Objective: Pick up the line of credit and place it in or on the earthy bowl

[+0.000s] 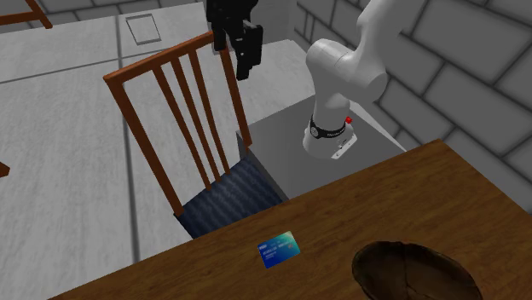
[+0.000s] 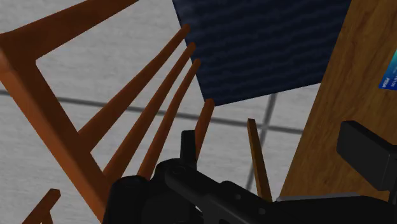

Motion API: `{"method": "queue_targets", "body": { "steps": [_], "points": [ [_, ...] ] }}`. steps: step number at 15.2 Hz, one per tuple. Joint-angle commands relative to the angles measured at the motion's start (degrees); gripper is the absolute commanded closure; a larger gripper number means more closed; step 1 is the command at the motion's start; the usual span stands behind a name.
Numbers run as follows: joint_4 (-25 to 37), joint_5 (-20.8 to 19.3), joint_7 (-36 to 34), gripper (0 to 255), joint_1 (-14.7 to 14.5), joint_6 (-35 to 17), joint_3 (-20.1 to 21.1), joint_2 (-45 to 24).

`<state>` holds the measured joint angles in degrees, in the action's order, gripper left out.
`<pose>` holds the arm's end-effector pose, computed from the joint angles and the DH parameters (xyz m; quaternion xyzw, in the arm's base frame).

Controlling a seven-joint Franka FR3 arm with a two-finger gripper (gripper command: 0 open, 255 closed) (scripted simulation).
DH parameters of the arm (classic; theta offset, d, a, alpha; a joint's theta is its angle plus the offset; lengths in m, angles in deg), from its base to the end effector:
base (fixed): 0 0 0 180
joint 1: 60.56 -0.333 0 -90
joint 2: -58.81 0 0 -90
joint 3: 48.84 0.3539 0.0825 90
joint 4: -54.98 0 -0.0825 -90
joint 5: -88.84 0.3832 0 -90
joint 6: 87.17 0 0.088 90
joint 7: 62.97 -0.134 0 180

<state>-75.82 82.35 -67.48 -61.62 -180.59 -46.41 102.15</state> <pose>0.2977 0.0086 0.6233 0.9960 -0.0134 0.0561 0.0677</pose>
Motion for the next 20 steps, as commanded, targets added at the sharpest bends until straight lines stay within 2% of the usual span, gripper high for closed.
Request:
{"method": "queue_targets", "body": {
  "steps": [1, 11, 20],
  "points": [
    [0.0, 0.0, 0.0, 0, 0.0, 0.0, 0.0, 0.0],
    [-7.3, 8.04, -11.78, 0, -2.87, -8.47, 7.39, -6.53],
    [-8.91, 14.8, -21.54, 0, -5.69, -17.99, 14.23, -17.81]
  ]
}}
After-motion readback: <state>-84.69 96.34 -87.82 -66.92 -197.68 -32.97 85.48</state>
